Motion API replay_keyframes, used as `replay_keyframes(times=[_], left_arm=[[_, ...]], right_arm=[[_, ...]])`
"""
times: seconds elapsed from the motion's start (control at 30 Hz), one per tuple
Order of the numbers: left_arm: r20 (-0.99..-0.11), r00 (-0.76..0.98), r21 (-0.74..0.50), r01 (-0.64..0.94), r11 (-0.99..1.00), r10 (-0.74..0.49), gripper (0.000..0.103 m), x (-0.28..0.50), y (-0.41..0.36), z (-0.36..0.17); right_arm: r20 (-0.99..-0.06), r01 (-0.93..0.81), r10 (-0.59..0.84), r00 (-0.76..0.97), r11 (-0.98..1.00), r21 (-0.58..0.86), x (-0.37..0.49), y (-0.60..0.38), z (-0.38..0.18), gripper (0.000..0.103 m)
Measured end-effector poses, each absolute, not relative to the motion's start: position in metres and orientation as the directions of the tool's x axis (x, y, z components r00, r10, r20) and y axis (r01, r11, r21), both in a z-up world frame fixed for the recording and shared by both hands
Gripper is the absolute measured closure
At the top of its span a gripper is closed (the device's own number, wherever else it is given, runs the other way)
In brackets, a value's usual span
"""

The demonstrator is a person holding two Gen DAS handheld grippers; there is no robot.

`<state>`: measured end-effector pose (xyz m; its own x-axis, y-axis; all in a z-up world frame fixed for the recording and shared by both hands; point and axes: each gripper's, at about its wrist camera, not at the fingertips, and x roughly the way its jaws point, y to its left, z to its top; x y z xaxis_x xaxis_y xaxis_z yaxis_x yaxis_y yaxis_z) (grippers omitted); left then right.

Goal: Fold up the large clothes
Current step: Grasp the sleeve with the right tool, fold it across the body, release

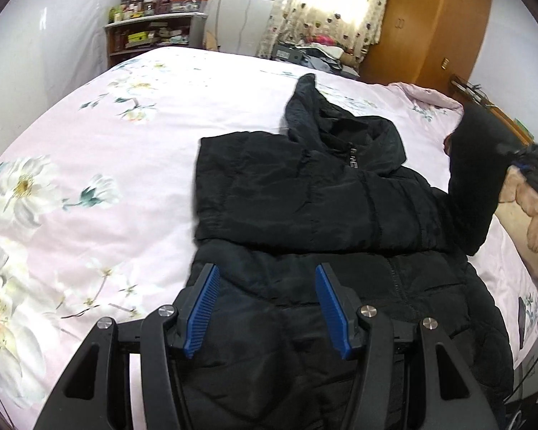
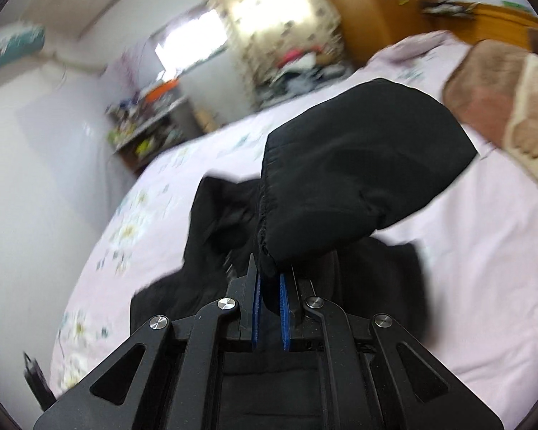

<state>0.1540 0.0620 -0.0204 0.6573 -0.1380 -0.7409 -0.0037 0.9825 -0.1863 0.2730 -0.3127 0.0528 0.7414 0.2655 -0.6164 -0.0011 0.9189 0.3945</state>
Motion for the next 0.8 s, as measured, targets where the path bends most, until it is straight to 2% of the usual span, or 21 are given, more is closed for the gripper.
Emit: replay_keyframes(times=[0.17, 0.27, 0.33, 0.4, 0.43, 0.63, 0.8], left_arm=[[-0.753, 0.647, -0.197, -0.048, 0.979, -0.120, 0.045, 0.151, 0.082, -0.030], [-0.763, 0.637, -0.202, -0.066, 0.977, -0.114, 0.045, 0.151, 0.089, -0.036], [-0.766, 0.633, -0.204, -0.072, 0.976, -0.114, 0.045, 0.153, 0.091, -0.038], [-0.764, 0.635, -0.205, -0.069, 0.976, -0.116, 0.045, 0.153, 0.091, -0.038], [-0.761, 0.638, -0.204, -0.064, 0.977, -0.117, 0.045, 0.154, 0.090, -0.037], [-0.737, 0.658, -0.215, -0.017, 0.976, -0.151, 0.045, 0.165, 0.074, -0.024], [-0.710, 0.676, -0.201, 0.077, 0.977, -0.199, 0.045, 0.197, 0.038, -0.010]], right_arm=[[-0.713, -0.049, 0.333, 0.617, 0.921, 0.388, 0.304, -0.254, -0.016, 0.094], [-0.761, -0.059, 0.365, 0.537, 0.916, 0.397, 0.312, -0.232, -0.055, 0.090], [-0.782, -0.071, 0.385, 0.491, 0.912, 0.404, 0.310, -0.223, -0.072, 0.076], [-0.775, -0.095, 0.417, 0.475, 0.900, 0.426, 0.302, -0.218, -0.078, 0.051], [-0.766, -0.112, 0.430, 0.478, 0.895, 0.432, 0.297, -0.216, -0.072, 0.047], [-0.687, -0.247, 0.492, 0.535, 0.869, 0.429, 0.273, -0.223, -0.032, 0.046], [-0.687, -0.066, 0.320, 0.653, 0.927, 0.369, 0.268, -0.299, -0.025, 0.046]])
